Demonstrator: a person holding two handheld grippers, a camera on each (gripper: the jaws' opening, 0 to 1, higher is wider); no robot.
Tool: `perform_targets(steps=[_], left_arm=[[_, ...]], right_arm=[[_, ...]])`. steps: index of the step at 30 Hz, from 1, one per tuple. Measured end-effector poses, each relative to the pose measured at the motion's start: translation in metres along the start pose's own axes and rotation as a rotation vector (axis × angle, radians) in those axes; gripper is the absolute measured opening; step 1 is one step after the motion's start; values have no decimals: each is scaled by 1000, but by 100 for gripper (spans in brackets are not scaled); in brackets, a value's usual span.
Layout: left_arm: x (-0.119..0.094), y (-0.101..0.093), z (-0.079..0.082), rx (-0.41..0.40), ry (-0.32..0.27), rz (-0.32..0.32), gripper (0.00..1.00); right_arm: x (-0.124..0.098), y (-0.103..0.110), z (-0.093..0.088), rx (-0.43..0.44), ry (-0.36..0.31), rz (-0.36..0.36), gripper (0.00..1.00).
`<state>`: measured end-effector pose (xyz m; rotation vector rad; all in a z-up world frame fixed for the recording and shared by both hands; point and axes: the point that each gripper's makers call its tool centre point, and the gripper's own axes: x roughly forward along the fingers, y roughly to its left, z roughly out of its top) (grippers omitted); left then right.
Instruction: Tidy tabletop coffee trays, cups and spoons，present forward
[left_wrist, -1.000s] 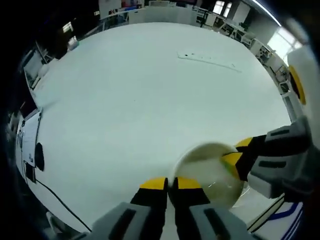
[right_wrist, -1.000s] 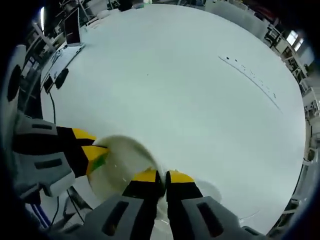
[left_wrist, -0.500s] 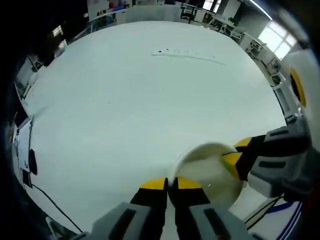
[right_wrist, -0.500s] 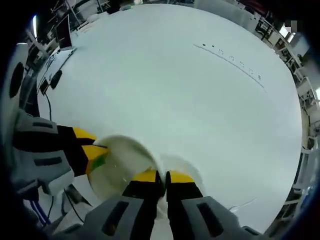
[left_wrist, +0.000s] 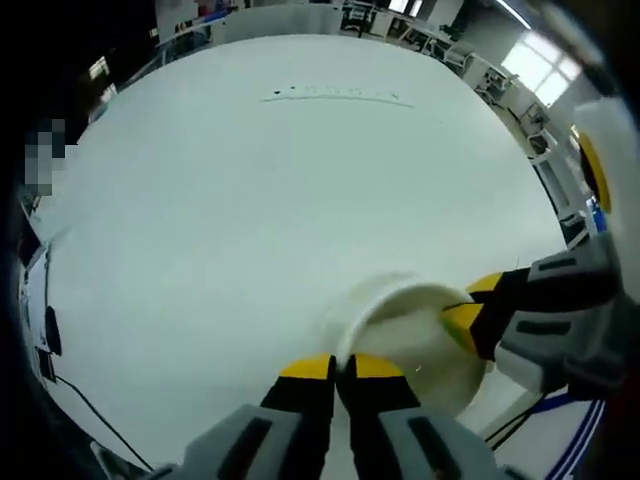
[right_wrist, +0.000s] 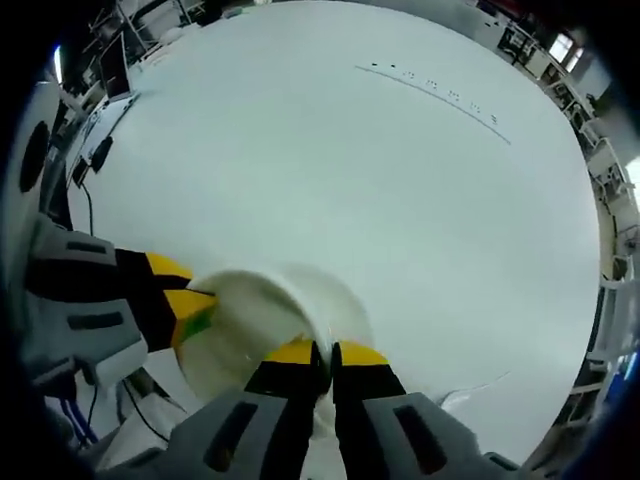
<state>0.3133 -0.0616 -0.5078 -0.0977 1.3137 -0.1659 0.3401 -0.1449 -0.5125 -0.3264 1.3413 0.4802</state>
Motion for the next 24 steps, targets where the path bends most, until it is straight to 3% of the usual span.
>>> perform_targets(steps=[6, 10, 20, 24], left_arm=[[4, -5, -8, 13, 12, -6, 6], [12, -8, 5, 20, 17, -6, 7], [15, -11, -11, 43, 23, 14, 7], [16, -11, -10, 44, 22, 18, 7]], right_arm=[[4, -5, -6, 3, 4, 2, 6], [8, -6, -16, 14, 6, 9, 6], [12, -5, -27, 20, 1, 22, 6], [15, -6, -26, 16, 6, 19, 6]])
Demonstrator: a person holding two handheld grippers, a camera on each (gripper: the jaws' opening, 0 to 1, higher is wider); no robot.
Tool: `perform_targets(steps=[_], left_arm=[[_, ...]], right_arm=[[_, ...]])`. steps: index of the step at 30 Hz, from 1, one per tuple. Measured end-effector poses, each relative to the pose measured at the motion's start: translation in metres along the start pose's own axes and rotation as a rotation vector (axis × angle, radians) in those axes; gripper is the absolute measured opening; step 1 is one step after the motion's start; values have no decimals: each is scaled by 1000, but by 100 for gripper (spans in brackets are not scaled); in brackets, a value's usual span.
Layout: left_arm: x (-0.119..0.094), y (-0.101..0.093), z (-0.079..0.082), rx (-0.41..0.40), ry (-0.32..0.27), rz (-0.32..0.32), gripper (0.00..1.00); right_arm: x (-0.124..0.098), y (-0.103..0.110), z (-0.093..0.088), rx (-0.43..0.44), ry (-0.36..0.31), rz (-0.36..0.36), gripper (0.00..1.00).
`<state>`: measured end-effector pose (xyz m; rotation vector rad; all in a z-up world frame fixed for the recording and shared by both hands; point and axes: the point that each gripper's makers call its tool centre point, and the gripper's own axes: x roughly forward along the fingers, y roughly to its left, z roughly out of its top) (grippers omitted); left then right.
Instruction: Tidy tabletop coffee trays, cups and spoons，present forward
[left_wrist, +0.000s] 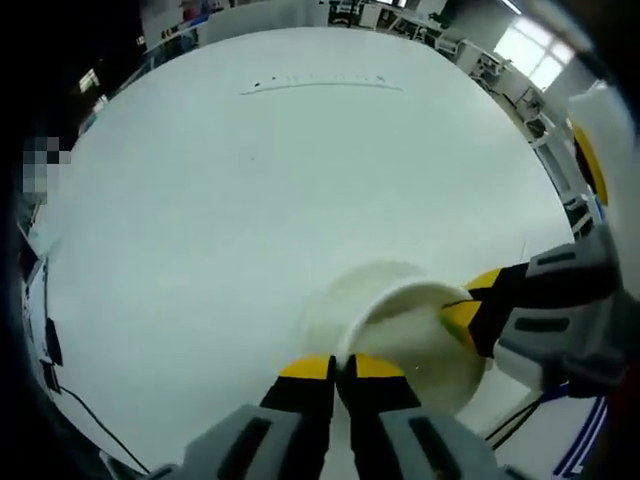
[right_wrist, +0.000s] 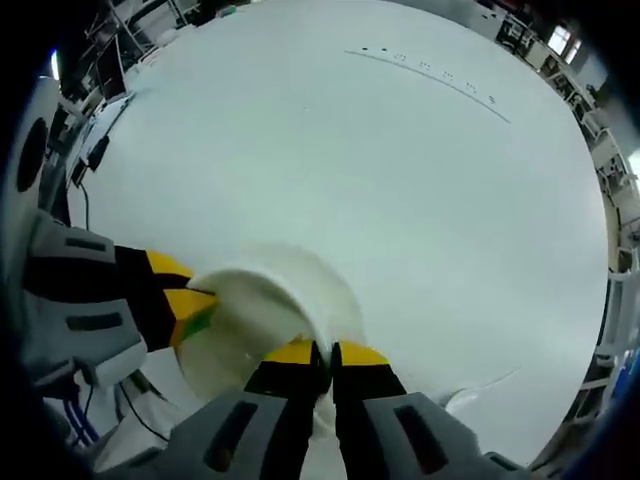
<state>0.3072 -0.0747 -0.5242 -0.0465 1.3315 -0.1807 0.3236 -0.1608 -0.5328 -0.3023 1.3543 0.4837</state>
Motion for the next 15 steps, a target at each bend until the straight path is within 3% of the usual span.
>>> perform_targets(steps=[8, 12, 15], left_arm=[[-2, -3, -3, 19, -3, 4, 8], [-2, -3, 0, 18, -16, -13, 9], [0, -3, 7, 62, -39, -19, 10]], right_arm=[[1, -2, 4, -2, -8, 11, 7], [1, -1, 3, -20, -30, 18, 7], [0, 0, 0, -17, -47, 25, 8]])
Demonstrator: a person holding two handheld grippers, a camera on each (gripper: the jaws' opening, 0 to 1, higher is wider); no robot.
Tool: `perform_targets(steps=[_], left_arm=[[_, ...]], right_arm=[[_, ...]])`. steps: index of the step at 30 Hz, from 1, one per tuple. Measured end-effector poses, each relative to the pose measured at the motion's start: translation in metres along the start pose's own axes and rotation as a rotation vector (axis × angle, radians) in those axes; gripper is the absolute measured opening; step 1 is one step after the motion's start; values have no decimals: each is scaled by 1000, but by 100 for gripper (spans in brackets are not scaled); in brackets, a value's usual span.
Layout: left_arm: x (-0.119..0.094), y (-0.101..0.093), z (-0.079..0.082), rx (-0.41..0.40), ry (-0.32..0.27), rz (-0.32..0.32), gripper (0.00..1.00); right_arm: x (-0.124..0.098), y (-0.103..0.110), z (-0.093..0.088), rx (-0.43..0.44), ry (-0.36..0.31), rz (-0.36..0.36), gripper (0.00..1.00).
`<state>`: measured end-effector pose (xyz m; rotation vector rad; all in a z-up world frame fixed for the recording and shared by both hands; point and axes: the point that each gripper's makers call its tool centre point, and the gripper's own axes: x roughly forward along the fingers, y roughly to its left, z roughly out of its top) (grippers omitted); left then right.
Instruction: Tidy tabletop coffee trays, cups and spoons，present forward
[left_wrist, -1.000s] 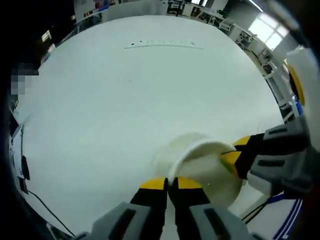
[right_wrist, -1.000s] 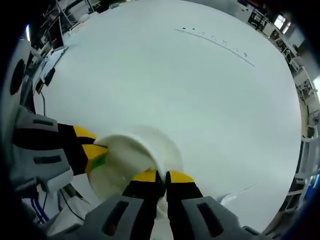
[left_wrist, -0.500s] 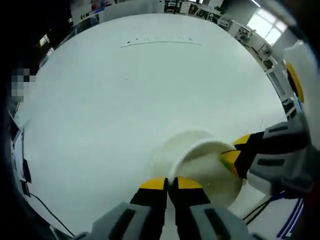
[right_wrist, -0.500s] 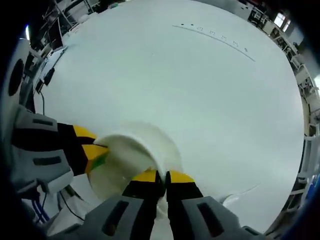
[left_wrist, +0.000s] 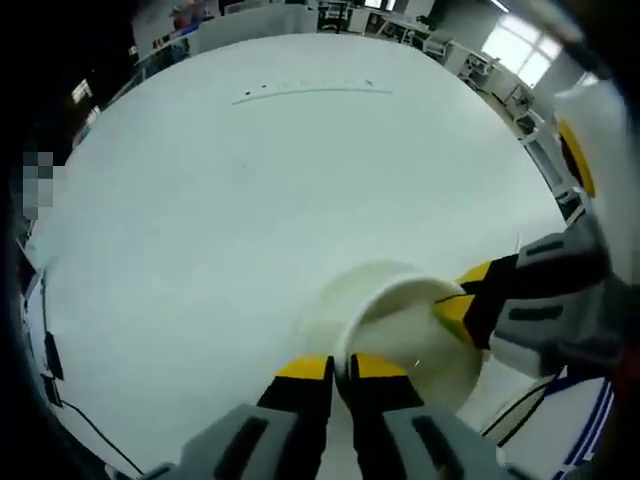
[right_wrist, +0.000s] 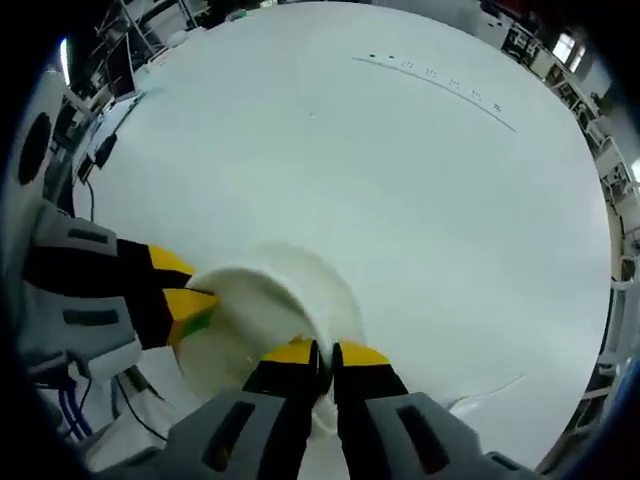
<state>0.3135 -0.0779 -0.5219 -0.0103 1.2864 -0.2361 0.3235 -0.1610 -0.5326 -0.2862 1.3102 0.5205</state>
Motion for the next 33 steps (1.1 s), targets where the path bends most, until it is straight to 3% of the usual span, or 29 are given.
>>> perform_targets(steps=[4, 6, 7, 9, 13, 14, 16, 17, 19, 20, 25, 30, 33], left_arm=[[1, 2, 8, 28, -28, 3, 10], [1, 3, 13, 42, -49, -6, 10], [-2, 2, 15, 86, -83, -18, 10], [-10, 0, 14, 66, -120, -43, 11], [-18, 4, 16, 61, -150, -90, 12], [-19, 0, 17, 95, -176, -117, 13], [-24, -2, 9, 112, -180, -146, 16], [-31, -7, 15, 130, -252, -195, 16], [-44, -6, 17, 86, -303, -257, 16], [-55, -5, 16, 111, -387, -279, 16], [-85, 3, 11, 175, -581, -334, 17], [-110, 31, 24, 195, -735, -340, 17], [-127, 43, 32, 240, -841, -334, 17]], right_arm=[[1, 0, 4, -9, -31, 26, 8], [0, 2, 3, -59, -53, 39, 9], [-1, 3, 2, -70, -56, 42, 9], [-2, 3, 9, -124, -104, 40, 10], [-13, 12, 12, -166, -190, 58, 22], [-17, 13, 14, -194, -212, 68, 24], [-26, 15, 21, -242, -287, 71, 31], [-31, 13, 27, -242, -315, 85, 31], [-41, 14, 33, -240, -386, 118, 33], [-48, 14, 35, -232, -425, 133, 33], [-81, 2, 42, -241, -611, 140, 34], [-120, -9, 37, -239, -765, 190, 37], [-140, -21, 32, -226, -845, 167, 39]])
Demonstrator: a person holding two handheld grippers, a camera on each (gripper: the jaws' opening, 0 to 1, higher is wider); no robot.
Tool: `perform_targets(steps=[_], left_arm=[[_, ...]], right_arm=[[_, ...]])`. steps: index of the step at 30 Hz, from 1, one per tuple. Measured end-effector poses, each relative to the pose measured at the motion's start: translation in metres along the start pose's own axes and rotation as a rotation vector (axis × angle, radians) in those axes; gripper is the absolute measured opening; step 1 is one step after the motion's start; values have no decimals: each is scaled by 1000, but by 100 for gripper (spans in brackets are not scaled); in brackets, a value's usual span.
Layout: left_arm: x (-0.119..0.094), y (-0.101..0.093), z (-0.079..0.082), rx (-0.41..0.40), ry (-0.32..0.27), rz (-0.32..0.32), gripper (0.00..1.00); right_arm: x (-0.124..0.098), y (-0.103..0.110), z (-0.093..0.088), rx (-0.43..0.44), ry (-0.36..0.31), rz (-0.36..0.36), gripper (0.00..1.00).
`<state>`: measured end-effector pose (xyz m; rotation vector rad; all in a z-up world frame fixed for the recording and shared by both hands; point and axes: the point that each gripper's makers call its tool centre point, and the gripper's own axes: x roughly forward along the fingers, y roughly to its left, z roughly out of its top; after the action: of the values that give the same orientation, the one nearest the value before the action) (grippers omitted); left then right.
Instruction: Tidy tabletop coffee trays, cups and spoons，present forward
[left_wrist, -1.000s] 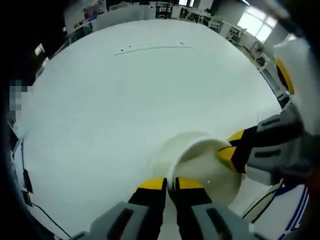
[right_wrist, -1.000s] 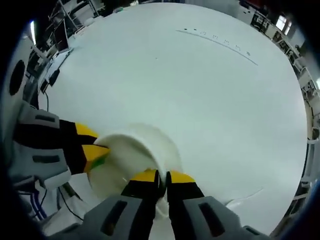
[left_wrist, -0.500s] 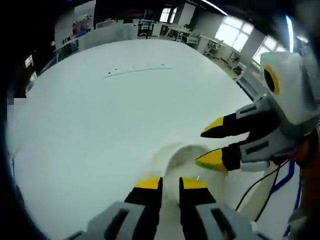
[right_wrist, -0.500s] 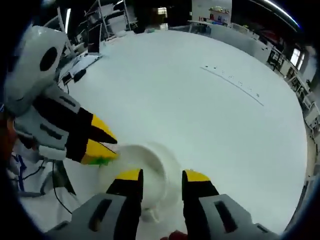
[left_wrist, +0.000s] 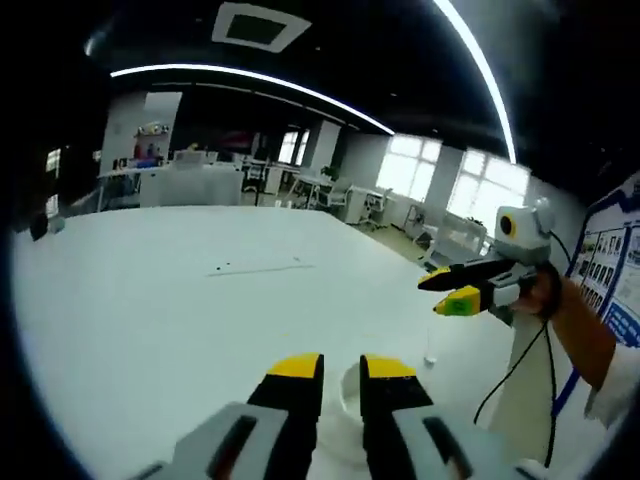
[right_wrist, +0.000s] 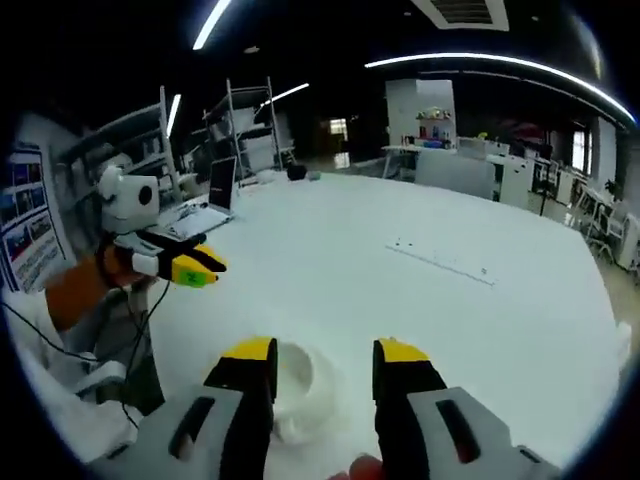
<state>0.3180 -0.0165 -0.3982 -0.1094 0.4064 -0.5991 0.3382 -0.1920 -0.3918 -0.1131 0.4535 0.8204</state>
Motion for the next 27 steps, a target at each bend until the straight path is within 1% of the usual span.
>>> perform_targets(steps=[1, 2, 3, 4, 5, 6, 7, 8, 9, 10, 12, 13, 14, 15, 18, 19, 20, 21, 22, 23, 24, 25, 27], left_arm=[[-4, 4, 4, 6, -24, 1, 17], [-8, 8, 10, 22, -58, 2, 17], [-11, 11, 14, 31, -80, -5, 17], [-16, 14, 17, 33, -90, -4, 17], [-20, 21, 17, 43, -83, 5, 17], [-23, 23, 18, 41, -85, 7, 16], [-28, 29, 25, 78, -137, 24, 16], [-31, 30, 26, 93, -152, 28, 16], [-37, 33, 26, 96, -168, 40, 16], [-40, 37, 27, 121, -188, 50, 16], [-50, 44, 31, 124, -240, 73, 16], [-55, 47, 30, 131, -248, 77, 16], [-61, 54, 31, 139, -272, 104, 16], [-67, 58, 33, 167, -290, 123, 16], [-79, 64, 30, 167, -315, 140, 16], [-84, 67, 31, 183, -335, 157, 17], [-89, 70, 30, 205, -341, 178, 17], [-93, 72, 29, 213, -353, 188, 17], [-97, 73, 28, 206, -361, 190, 17], [-104, 77, 26, 206, -377, 206, 17], [-108, 81, 29, 197, -407, 232, 17], [-114, 84, 27, 208, -422, 255, 17], [-123, 87, 25, 212, -449, 279, 17]], right_arm=[[-7, -3, 2, 1, -24, -9, 39], [-14, -5, 2, 0, -27, -10, 40], [-20, -10, 4, 1, -50, -26, 40], [-27, -11, 6, -11, -77, -31, 40], [-33, -12, 10, -32, -110, -31, 40], [-41, -12, 10, -42, -127, -31, 40], [-51, -13, 12, -44, -163, -33, 41], [-57, -13, 13, -54, -191, -33, 42], [-67, -14, 14, -48, -231, -40, 42], [-72, -15, 13, -44, -246, -45, 42], [-87, -21, 13, -35, -296, -69, 42], [-94, -25, 13, -41, -323, -92, 42], [-102, -28, 11, -43, -341, -110, 42], [-109, -32, 10, -37, -356, -129, 42], [-133, -41, 5, -21, -413, -185, 43], [-138, -41, 4, -20, -421, -191, 43], [-145, -42, 2, -21, -433, -201, 43], [-153, -45, 1, -2, -454, -222, 43], [-158, -45, -1, -5, -462, -225, 43], [-161, -45, -5, -6, -465, -225, 42], [-165, -46, -7, -2, -478, -236, 43], [-170, -49, -8, -3, -502, -259, 43], [-175, -52, -16, 8, -507, -270, 43]])
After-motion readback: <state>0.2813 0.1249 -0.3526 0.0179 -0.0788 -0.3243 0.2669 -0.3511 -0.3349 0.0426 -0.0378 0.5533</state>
